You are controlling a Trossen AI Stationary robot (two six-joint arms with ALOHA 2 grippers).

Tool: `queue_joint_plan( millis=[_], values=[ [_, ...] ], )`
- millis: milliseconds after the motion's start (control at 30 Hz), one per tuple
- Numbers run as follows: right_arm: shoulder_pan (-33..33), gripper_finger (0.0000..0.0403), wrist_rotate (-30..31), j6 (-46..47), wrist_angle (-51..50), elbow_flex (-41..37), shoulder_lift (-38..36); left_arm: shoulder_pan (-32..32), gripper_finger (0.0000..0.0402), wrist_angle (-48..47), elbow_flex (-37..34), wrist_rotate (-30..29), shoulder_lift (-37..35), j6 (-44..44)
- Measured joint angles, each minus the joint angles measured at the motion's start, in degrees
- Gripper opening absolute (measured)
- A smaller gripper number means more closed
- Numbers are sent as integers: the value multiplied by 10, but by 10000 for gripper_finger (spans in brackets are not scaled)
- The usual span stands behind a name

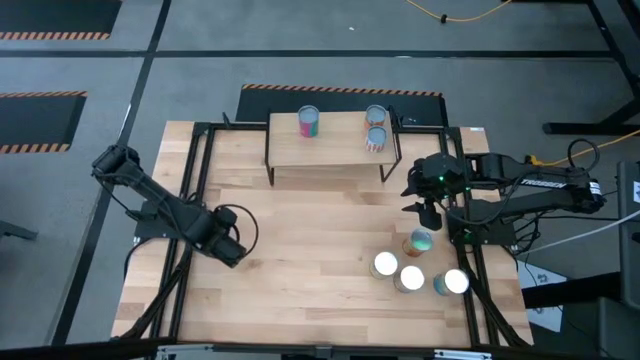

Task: Pick and place cans onto a shelf
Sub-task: Put the green canned vegetable on the shelf

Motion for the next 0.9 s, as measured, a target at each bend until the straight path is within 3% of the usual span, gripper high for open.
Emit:
queue_joint_plan(
  millis=[900],
  values=[
    [0, 208, 0, 4, 0, 0, 0, -12, 74, 59, -71, 2, 0, -16]
  ],
)
